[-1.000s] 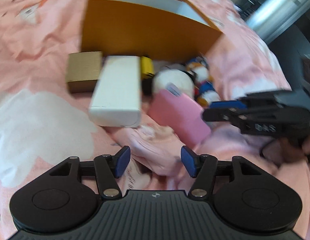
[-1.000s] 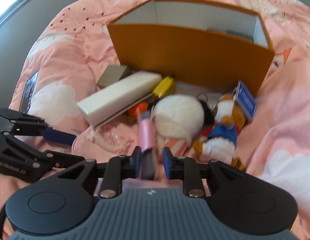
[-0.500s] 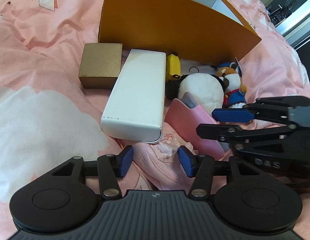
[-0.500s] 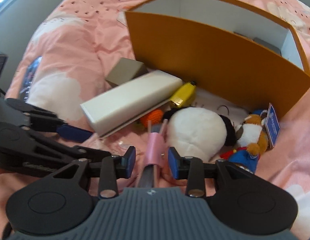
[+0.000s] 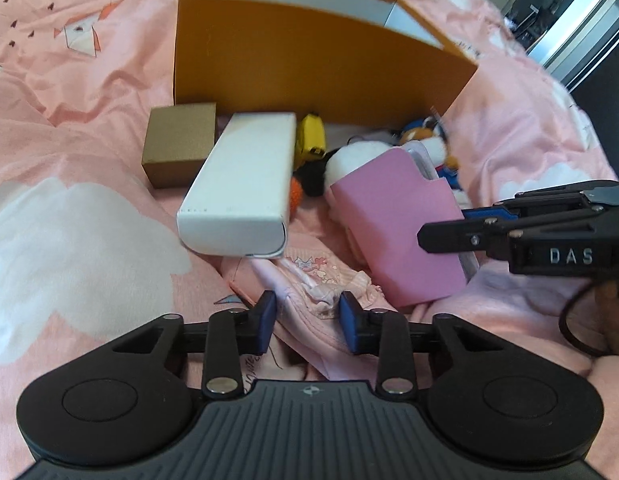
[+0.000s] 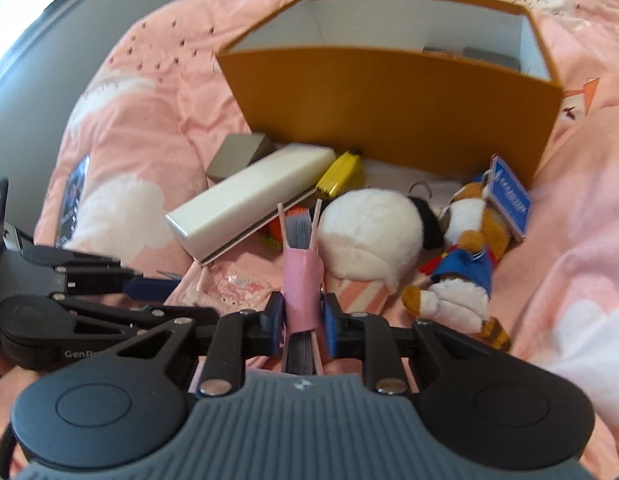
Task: Organize objects
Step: 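Grasp the pink cartoon pouch with the left gripper while right lifts the case, then carry both items to the orange box while right releases the case inside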
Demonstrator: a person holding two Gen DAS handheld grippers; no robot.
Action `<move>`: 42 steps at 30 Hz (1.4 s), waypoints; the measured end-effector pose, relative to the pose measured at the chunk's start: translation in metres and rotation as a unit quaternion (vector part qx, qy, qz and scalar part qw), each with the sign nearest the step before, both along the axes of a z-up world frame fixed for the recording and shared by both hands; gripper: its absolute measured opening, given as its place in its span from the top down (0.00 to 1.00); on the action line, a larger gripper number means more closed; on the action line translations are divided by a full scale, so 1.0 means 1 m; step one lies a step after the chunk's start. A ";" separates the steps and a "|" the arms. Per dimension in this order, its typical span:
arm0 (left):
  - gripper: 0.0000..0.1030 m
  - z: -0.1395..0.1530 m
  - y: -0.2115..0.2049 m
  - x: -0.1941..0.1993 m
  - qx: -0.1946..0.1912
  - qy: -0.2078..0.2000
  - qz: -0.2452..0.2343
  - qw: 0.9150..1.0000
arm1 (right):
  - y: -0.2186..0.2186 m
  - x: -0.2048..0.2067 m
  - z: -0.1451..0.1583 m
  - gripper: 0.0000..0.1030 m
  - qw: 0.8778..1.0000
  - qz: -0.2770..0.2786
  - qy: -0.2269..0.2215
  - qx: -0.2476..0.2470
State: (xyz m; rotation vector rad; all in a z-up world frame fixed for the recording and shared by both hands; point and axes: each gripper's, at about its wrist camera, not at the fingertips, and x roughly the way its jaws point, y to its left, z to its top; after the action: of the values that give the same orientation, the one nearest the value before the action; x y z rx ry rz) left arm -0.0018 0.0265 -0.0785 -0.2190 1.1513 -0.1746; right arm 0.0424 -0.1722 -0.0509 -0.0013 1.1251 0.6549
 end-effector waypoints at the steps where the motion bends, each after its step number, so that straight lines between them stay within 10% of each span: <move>1: 0.65 0.004 -0.001 -0.002 0.001 -0.007 -0.001 1.000 | 0.000 -0.001 0.003 0.79 1.000 -0.003 -0.006 0.001; 13: 0.70 0.060 -0.031 -0.026 0.074 -0.167 -0.067 0.981 | -0.026 0.001 0.037 0.79 0.996 -0.056 -0.064 0.024; 26: 0.72 0.120 -0.007 0.024 0.042 -0.263 -0.061 0.962 | -0.051 0.043 0.085 0.80 0.984 -0.102 -0.101 0.101; 34: 0.72 0.120 0.015 0.100 0.073 -0.255 -0.060 0.962 | -0.043 0.119 0.092 0.80 0.974 -0.150 -0.100 0.141; 42: 0.72 0.089 0.024 0.167 0.123 -0.207 -0.105 0.965 | -0.004 0.210 0.034 0.80 0.977 -0.189 -0.023 0.098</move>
State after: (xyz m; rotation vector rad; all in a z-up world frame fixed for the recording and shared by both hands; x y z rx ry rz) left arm 0.1653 0.0501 0.0105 0.1575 0.7677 -0.2492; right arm 0.2526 -0.1762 -0.0164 0.3578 0.9778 0.4198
